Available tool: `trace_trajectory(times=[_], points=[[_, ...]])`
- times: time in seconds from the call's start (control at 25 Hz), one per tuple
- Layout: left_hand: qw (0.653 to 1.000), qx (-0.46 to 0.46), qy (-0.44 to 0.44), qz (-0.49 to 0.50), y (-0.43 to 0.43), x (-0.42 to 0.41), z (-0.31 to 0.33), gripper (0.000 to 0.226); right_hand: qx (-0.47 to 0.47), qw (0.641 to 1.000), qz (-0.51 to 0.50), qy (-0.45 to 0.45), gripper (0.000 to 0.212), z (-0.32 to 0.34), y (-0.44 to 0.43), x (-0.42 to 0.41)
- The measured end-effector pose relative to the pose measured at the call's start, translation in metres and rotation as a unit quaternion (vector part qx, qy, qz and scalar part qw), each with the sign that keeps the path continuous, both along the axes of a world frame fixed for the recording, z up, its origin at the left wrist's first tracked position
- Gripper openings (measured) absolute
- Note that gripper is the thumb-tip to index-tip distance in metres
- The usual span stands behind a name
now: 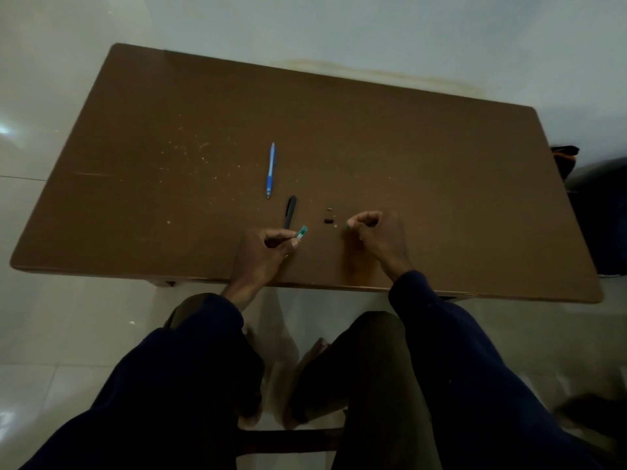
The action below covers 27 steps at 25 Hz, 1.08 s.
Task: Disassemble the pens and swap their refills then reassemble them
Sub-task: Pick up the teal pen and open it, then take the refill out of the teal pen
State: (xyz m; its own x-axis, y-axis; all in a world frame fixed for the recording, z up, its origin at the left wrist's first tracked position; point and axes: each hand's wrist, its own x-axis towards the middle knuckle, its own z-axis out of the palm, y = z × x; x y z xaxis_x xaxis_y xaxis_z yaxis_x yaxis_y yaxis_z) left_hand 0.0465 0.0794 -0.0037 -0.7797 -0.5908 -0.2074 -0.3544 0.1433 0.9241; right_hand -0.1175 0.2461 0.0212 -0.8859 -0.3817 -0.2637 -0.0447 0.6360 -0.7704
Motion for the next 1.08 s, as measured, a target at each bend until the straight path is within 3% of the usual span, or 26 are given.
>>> trace_trajectory(times=[0.24, 0.6, 0.88, 1.08], points=[[1.0, 0.008, 0.008, -0.013, -0.001, -0.001, -0.001, 0.02, 0.039, 0.998, -0.001, 0.059, 0.007, -0.017, -0.003, -0.002], [0.999, 0.031, 0.017, -0.006, 0.001, 0.001, 0.007, 0.017, -0.019, 0.997, -0.037, 0.071, 0.009, -0.016, 0.003, 0.01], [0.999, -0.013, 0.018, -0.023, 0.002, 0.0, 0.023, 0.015, -0.15, 0.987, 0.047, -0.038, 0.014, -0.002, -0.014, 0.047], [0.993, -0.104, 0.045, -0.011, 0.001, -0.003, 0.035, 0.018, -0.162, 0.983, 0.048, -0.07, 0.016, -0.001, -0.026, 0.047]])
